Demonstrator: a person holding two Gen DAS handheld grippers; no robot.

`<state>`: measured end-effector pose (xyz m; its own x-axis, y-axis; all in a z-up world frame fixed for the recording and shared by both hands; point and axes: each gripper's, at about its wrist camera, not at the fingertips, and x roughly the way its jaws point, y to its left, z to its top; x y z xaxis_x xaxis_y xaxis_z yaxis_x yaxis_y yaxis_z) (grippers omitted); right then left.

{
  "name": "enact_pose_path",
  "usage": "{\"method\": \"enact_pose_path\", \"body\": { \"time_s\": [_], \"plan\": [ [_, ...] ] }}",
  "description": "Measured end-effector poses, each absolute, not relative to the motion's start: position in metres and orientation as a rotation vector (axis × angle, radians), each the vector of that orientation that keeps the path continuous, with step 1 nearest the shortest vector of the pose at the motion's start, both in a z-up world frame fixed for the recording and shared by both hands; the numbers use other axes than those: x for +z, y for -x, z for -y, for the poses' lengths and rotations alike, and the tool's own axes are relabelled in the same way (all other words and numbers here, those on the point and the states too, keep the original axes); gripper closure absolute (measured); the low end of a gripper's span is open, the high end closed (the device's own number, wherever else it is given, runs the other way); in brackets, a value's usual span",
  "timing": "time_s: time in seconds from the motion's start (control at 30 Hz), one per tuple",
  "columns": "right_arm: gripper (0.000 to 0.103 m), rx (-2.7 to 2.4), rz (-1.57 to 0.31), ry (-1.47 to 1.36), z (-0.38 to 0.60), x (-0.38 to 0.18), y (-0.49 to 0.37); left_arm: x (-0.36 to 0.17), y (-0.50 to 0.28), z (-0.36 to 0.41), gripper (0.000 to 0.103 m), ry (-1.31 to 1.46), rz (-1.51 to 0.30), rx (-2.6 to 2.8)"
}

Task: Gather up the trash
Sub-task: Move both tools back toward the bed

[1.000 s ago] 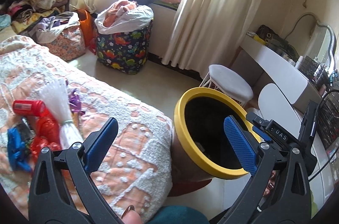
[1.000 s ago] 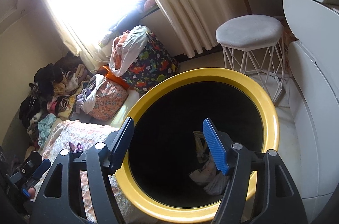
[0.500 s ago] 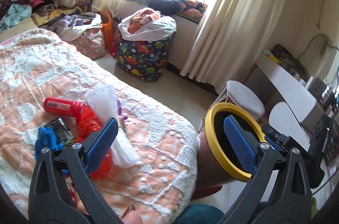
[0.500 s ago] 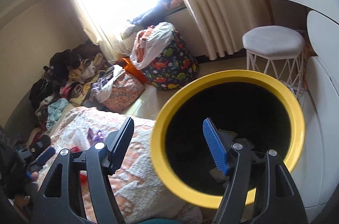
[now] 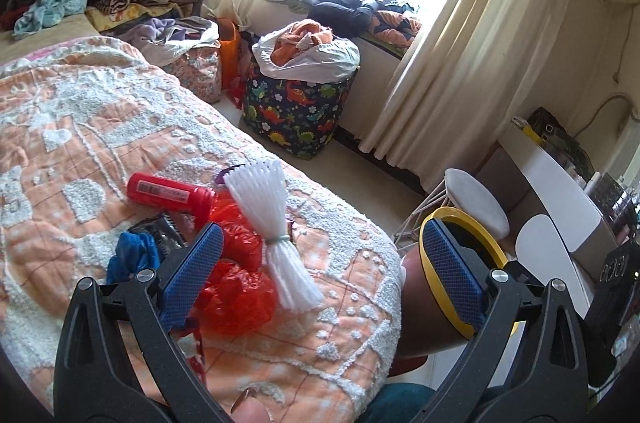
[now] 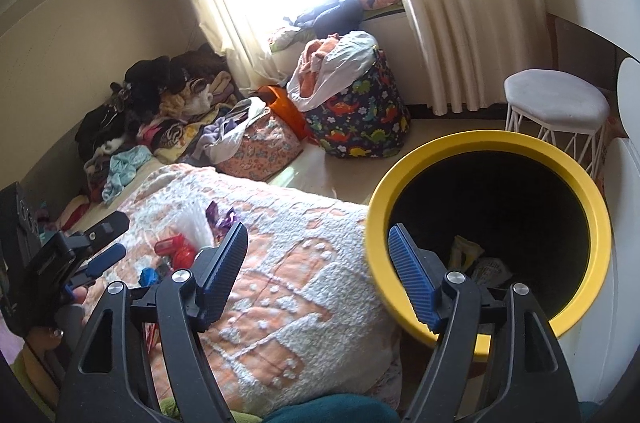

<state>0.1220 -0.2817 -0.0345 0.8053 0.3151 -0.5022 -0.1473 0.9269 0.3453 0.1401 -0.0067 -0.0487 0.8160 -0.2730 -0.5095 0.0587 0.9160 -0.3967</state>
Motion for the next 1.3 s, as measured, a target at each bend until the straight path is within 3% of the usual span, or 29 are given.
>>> {"method": "enact_pose_path", "body": {
  "time_s": [1.3],
  "plan": [
    [0.032, 0.419, -0.752, -0.094, 0.150, -0.052, -0.150, -0.079, -0.106, -0.090, 0.011, 0.425, -0.639, -0.113]
  ]
}}
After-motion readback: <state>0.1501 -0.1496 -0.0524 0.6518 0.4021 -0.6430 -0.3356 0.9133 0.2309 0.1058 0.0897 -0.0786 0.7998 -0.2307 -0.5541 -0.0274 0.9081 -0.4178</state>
